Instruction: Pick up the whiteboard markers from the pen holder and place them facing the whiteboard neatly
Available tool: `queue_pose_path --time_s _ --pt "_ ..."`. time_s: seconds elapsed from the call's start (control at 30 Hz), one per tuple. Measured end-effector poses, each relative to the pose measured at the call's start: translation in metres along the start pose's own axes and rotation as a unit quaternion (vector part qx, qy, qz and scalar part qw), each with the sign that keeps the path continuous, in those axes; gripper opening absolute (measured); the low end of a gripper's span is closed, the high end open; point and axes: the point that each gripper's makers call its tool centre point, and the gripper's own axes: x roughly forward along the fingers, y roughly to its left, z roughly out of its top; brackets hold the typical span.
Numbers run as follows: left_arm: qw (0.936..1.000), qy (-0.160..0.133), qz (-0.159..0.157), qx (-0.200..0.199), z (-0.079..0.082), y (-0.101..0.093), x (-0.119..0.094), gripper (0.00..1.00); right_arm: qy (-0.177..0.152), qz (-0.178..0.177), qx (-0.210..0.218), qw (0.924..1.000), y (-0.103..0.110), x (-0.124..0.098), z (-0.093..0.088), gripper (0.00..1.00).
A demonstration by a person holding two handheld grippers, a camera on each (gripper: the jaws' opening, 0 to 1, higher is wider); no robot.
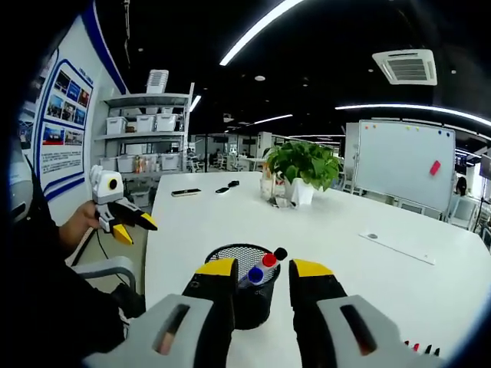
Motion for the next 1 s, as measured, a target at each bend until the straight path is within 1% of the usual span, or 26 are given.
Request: queue_pose_path --time_s 0.17,0.6,0.83,0.93,1.0 --pt "1.0 0.0 0.001 0.0 0.0 0.001 0.0 0.45 0.006 0.004 0.006 1.0 0.002 0.007 -0.007 0.26" --pt "1.0 0.001 0.001 -0.004 -0.003 0.001 0.001 0.45 0.017 0.012 0.017 0.9996 0.006 0.019 -0.017 0.25" --pt "1.0 0.0 0.003 -0.005 -0.003 0.003 0.0 0.44 0.019 0.013 0.014 0.9996 0.007 0.022 -0.019 0.24" --pt "1.0 0.001 0.002 -0.005 -0.003 0.003 0.0 0.44 0.017 0.013 0.013 0.9997 0.007 0.022 -0.019 0.19" --pt "1.0 0.001 0.002 -0.005 -0.003 0.002 0.0 0.45 0.017 0.014 0.015 0.9996 0.008 0.023 -0.019 0.19"
